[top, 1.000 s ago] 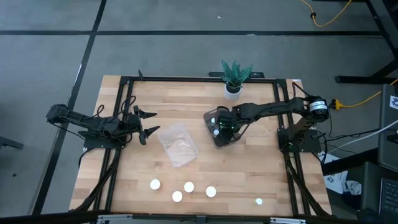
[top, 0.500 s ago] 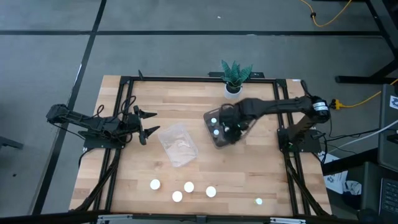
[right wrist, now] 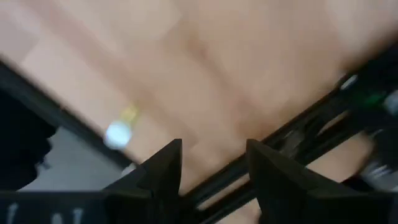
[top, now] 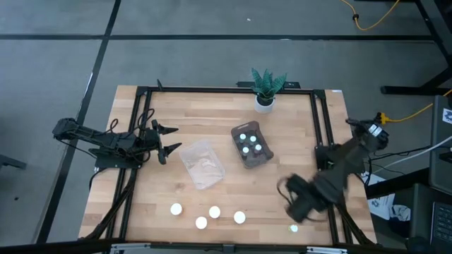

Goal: Pick and place medicine bottles into bin by pill shape (circle, oval)
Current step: Put the small yellow pill bottle into the black bin

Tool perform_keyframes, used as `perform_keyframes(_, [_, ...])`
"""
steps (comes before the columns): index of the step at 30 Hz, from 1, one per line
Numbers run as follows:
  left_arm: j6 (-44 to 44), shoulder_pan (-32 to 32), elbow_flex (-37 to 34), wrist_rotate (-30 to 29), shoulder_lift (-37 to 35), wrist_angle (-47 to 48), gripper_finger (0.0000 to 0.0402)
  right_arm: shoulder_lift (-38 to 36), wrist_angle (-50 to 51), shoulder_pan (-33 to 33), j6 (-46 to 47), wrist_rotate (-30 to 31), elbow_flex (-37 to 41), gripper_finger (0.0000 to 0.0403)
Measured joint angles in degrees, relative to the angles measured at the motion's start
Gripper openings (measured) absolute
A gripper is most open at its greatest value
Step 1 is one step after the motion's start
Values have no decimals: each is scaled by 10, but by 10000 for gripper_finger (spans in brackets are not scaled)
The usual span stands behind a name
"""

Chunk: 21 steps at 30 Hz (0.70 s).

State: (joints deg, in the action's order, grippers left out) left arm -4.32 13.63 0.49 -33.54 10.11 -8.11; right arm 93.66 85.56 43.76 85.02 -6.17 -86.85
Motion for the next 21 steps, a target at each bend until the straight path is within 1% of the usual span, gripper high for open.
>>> perform_keyframes(2, [0,0,0,0,0,0,305,5,-30,51,63,-1,0,180])
perform_keyframes(4, [0,0,0,0,0,0,305,11,-69,92,104,-1,0,180])
perform_keyframes(7, [5,0,0,0,0,0,305,33,-126,141,123,3,0,180])
perform_keyframes(10, [19,0,0,0,0,0,305,66,-185,172,122,0,0,180])
perform_keyframes(14, [19,0,0,0,0,0,305,115,-223,186,123,9,0,180])
perform_keyframes(18, [19,0,0,0,0,0,305,157,-232,184,123,11,0,180])
perform_keyframes(21, [19,0,0,0,0,0,305,174,-234,174,123,3,0,186])
